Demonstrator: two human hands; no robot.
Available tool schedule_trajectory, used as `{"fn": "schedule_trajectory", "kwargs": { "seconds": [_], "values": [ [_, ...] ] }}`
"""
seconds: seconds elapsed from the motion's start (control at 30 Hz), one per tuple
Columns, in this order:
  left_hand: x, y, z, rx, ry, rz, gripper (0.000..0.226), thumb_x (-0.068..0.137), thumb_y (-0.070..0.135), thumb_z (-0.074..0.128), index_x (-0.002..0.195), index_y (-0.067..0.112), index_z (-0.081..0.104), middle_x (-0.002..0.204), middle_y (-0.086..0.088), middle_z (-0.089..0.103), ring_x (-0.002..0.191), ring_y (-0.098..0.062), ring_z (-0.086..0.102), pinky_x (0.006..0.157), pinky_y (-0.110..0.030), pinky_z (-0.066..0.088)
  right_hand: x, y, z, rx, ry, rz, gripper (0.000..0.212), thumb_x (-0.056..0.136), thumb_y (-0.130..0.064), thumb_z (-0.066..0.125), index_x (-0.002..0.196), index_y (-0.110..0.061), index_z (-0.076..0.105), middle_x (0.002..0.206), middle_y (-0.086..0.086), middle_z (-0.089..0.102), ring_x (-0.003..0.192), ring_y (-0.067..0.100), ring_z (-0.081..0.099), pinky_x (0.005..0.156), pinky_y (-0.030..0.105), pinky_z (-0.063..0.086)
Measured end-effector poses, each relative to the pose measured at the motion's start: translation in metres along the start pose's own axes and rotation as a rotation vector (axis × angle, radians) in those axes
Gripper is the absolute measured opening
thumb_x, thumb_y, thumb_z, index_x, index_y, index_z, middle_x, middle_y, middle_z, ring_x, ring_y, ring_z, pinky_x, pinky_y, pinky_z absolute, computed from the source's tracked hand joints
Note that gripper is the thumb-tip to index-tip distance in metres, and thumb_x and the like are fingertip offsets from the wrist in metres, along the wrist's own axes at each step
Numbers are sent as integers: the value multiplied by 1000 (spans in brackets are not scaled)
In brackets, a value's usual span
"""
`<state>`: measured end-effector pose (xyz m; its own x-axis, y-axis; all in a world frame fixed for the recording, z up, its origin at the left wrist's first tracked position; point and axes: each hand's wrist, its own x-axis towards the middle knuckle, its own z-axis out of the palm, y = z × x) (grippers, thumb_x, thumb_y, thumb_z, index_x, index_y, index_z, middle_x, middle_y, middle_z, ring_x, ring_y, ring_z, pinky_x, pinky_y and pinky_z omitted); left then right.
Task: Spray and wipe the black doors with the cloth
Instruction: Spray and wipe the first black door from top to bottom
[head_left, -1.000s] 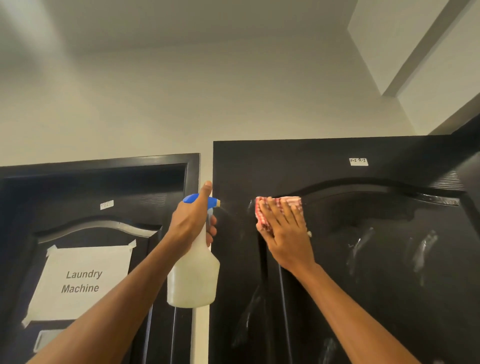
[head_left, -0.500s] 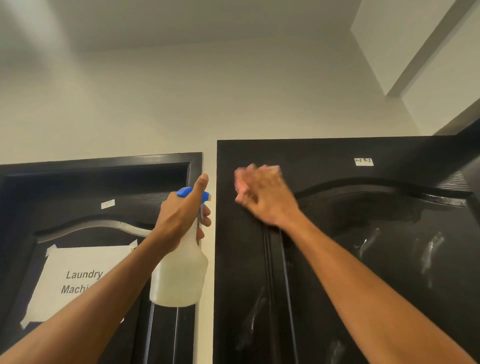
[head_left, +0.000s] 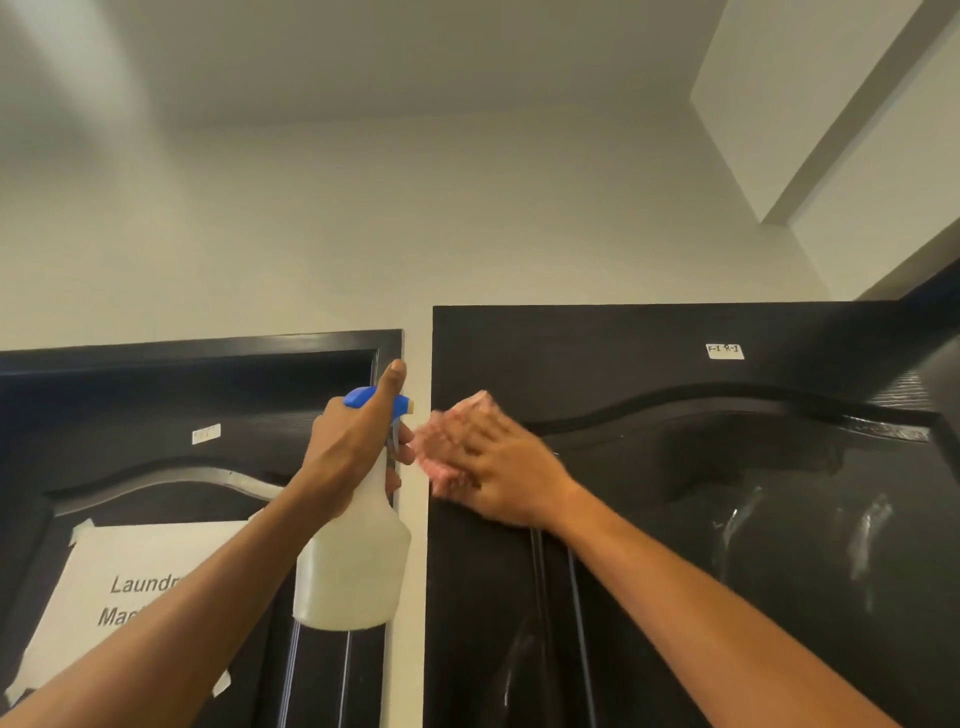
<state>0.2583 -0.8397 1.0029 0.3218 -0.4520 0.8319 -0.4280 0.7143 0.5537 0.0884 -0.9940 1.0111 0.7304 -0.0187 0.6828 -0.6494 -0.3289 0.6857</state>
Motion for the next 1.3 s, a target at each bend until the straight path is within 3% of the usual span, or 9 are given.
{"fn": "schedule_trajectory", "kwargs": {
  "seconds": [0.1,0.23,0.3,0.4,0.63,0.73,0.83,1.03,1.3],
  "values": [
    [7,7,1,11,16,59,49,94,63,45,90,16,59,75,-9,62,58,-19,59,56,-29,49,17,68,-25,61,173,389,64,101,-67,11,158,-40,22,164,3,31,153,32,24,124,49,13],
    [15,3,-10,41,-4,75,62,87,70,47,100,11,62,85,-17,67,63,-24,63,55,-29,50,22,139,-33,123,176,1053,72,104,-62,4,163,-22,0,171,10,1,157,35,-1,125,56,-4],
    [18,0,-14,53,1,62,63,86,71,47,99,11,61,84,-19,66,61,-25,61,53,-30,50,40,136,-30,137,202,1147,71,105,-59,7,164,-19,2,171,14,3,156,38,0,124,59,-4],
    [22,3,-16,51,33,68,60,86,69,47,98,12,60,82,-17,64,59,-23,60,50,-29,49,77,107,-28,76,264,951,70,104,-58,11,162,-20,18,168,13,19,154,38,15,123,61,-1],
    [36,0,-9,90,93,95,63,87,71,44,104,13,61,79,-12,62,58,-21,58,51,-27,47,119,65,-24,-12,121,-39,58,107,-59,26,160,-37,22,168,-4,25,156,22,13,126,44,-7],
    [39,-7,-3,73,75,63,59,87,72,45,100,16,60,86,-15,62,68,-25,60,60,-33,52,128,86,-30,10,226,224,55,106,-60,21,153,-35,32,157,1,41,149,31,30,126,50,12],
    [42,-19,-3,89,82,43,64,84,76,45,104,16,60,96,-20,65,77,-30,63,70,-41,55,140,92,-32,69,186,585,66,104,-63,13,163,-32,13,170,3,16,157,31,8,126,52,0],
    [-3,-55,8,98,-5,-40,60,90,70,44,102,13,61,81,-9,66,63,-20,64,56,-30,51,59,30,-3,64,123,289,68,106,-59,21,163,-29,1,172,3,-1,158,27,-6,126,48,-12],
    [-91,-101,11,-40,-14,-195,53,96,61,42,88,12,61,73,-8,63,58,-15,59,57,-26,48,-153,-147,58,48,-14,-176,67,107,-54,33,164,-30,6,172,1,-1,158,26,-9,126,55,-3]
  ]
}}
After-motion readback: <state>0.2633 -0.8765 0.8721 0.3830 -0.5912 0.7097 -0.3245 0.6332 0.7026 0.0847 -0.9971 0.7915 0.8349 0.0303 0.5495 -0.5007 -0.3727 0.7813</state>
